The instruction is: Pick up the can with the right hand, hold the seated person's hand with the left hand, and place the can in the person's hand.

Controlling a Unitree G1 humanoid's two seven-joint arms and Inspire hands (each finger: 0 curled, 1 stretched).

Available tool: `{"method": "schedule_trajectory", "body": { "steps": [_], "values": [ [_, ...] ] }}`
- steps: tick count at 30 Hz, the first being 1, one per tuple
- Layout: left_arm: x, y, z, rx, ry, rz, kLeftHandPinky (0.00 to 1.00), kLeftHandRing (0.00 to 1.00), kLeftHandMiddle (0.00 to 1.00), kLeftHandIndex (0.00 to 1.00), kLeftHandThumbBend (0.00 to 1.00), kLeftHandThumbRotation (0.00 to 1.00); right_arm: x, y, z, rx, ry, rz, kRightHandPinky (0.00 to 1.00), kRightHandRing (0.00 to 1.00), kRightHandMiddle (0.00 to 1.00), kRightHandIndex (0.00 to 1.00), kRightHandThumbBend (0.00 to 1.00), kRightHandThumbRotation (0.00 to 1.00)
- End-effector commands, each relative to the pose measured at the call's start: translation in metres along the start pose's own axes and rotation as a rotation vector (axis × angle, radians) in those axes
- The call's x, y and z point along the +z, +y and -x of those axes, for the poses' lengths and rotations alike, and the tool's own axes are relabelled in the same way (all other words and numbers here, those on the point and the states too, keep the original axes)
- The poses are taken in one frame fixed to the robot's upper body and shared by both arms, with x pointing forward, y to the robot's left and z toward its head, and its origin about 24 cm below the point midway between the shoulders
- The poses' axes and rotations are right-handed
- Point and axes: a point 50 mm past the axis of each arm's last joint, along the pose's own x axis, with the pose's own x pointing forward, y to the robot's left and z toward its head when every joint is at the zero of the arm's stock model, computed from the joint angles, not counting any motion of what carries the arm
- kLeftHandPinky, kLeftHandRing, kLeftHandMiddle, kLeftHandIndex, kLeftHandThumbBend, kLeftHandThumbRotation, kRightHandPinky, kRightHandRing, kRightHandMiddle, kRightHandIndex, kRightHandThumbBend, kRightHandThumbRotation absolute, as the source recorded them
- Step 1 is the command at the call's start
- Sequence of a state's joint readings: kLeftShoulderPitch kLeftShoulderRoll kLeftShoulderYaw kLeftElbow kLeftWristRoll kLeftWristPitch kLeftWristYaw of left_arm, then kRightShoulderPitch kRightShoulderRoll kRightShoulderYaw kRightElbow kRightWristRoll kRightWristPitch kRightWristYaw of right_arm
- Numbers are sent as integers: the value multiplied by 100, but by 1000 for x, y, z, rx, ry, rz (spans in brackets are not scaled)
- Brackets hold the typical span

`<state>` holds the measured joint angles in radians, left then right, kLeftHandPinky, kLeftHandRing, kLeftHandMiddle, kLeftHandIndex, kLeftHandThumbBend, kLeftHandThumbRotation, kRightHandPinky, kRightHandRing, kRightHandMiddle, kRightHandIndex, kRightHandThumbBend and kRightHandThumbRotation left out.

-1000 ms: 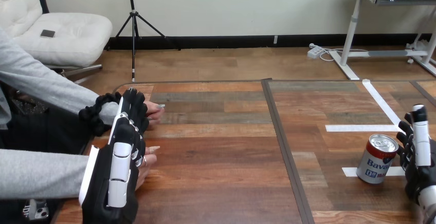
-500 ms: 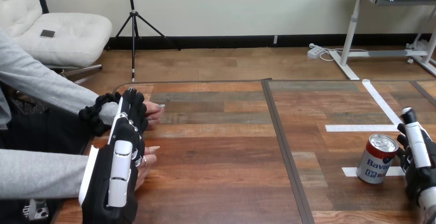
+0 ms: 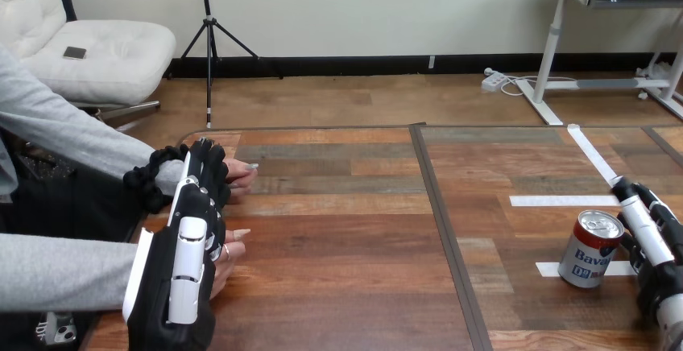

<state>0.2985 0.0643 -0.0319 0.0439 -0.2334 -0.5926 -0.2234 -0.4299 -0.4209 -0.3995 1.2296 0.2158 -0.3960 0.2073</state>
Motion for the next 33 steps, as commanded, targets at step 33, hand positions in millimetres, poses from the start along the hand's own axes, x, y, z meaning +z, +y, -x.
{"method": "schedule_trajectory", "body": {
  "steps": [33],
  "values": [
    [6, -6, -6, -8, -53, 70, 100, 100, 100, 100, 32, 99, 35, 16, -16, 32, -124, 16, 90, 91, 89, 90, 100, 23]
  ]
}}
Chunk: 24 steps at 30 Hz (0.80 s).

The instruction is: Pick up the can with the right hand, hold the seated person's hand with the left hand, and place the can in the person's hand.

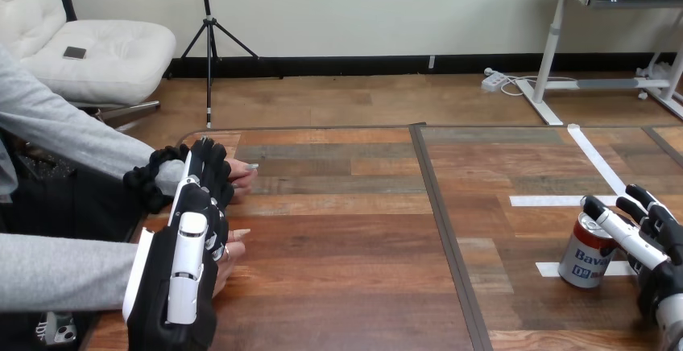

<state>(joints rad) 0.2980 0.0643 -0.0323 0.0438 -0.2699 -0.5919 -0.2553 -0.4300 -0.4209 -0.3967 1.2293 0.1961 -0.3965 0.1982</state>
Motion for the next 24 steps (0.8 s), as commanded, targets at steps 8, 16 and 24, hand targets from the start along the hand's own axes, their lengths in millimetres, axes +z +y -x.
{"method": "schedule_trajectory", "body": {
  "steps": [8, 16, 24],
  "values": [
    [6, -7, -6, 1, -42, 53, 100, 100, 100, 100, 33, 98, 36, 15, -15, 36, -141, -5, 87, 89, 89, 90, 100, 19],
    [6, -7, -6, -3, -46, 53, 100, 100, 100, 100, 32, 98, 36, 15, -15, 35, -134, 0, 86, 89, 90, 90, 100, 16],
    [5, -7, -6, -7, -48, 53, 100, 100, 100, 100, 30, 97, 36, 14, -16, 33, -129, 28, 87, 90, 90, 90, 100, 10]
  ]
}}
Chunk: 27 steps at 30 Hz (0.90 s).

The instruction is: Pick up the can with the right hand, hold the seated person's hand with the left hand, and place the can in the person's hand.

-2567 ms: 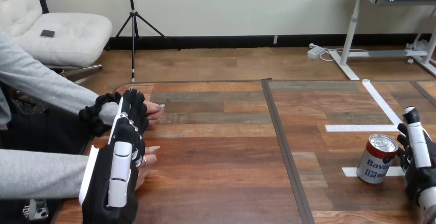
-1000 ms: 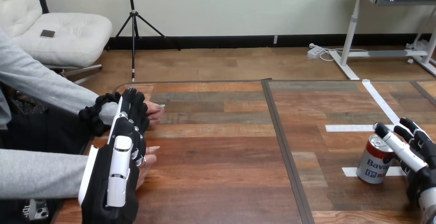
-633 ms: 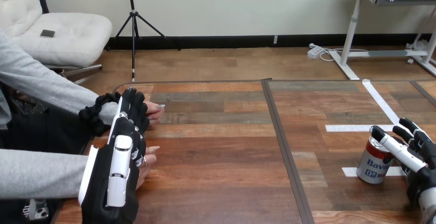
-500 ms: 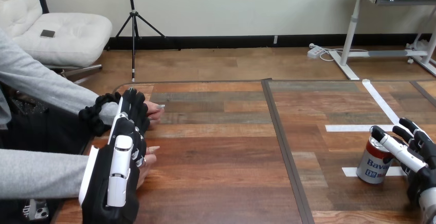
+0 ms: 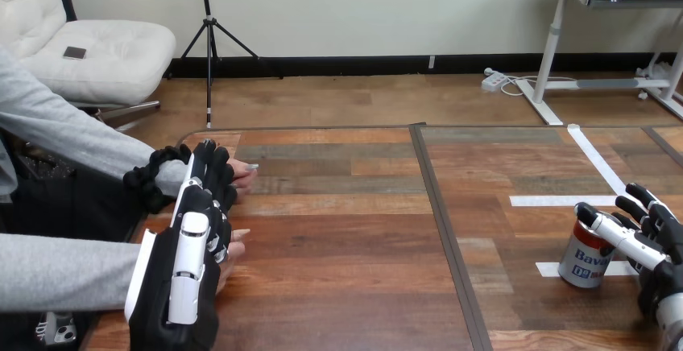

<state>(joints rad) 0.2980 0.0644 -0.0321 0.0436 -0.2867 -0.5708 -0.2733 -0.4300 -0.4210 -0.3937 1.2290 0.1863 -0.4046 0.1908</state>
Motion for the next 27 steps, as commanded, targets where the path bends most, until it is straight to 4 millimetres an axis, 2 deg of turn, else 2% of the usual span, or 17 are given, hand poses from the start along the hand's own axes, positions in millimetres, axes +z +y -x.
{"method": "schedule_trajectory", "body": {
  "steps": [1, 17, 27],
  "values": [
    [6, -7, -6, 2, -65, 34, 100, 100, 100, 100, 30, 97, 36, 13, -16, 35, -122, 25, 87, 90, 89, 90, 100, 10],
    [6, -7, -6, 5, -67, 29, 100, 100, 100, 100, 34, 96, 37, 14, -16, 43, -115, 79, 89, 91, 90, 90, 100, 3],
    [6, -7, -6, 8, -64, 27, 100, 100, 100, 100, 35, 96, 38, 13, -16, 46, -115, 157, 88, 89, 88, 89, 100, 2]
  ]
}}
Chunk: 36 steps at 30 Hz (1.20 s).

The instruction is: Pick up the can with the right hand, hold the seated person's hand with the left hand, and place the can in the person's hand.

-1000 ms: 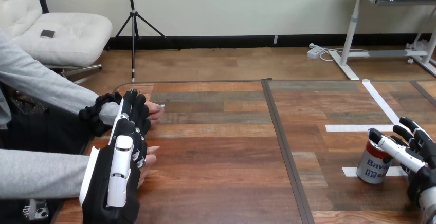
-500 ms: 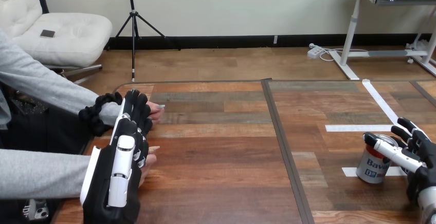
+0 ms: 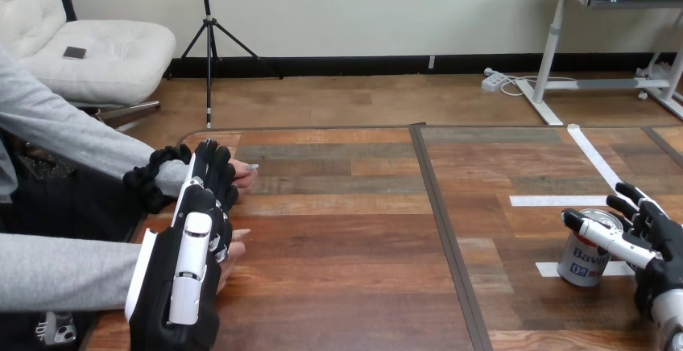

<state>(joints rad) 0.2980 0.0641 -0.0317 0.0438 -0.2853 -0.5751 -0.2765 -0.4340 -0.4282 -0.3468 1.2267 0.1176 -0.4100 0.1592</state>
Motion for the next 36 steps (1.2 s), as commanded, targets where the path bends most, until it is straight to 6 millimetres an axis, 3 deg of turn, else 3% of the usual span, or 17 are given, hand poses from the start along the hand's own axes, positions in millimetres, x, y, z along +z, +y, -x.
{"method": "schedule_trajectory", "body": {
  "steps": [1, 7, 16, 36],
  "values": [
    [6, -7, -6, 11, -59, 33, 100, 100, 100, 100, 35, 96, 37, 4, -14, 17, -122, 65, 88, 89, 87, 89, 100, 3],
    [6, -7, -6, 5, -59, 46, 100, 100, 100, 100, 30, 95, 38, 4, -15, 15, -118, 116, 87, 88, 86, 87, 100, 5],
    [6, -6, -6, -11, -58, 40, 100, 100, 100, 100, 5, 95, 40, 3, -16, 6, -111, 210, 86, 87, 83, 84, 100, 6],
    [6, -5, -6, -37, -61, 72, 100, 100, 100, 100, 0, 94, 49, 3, -18, 20, -143, 307, 84, 85, 81, 81, 100, 0]
  ]
}}
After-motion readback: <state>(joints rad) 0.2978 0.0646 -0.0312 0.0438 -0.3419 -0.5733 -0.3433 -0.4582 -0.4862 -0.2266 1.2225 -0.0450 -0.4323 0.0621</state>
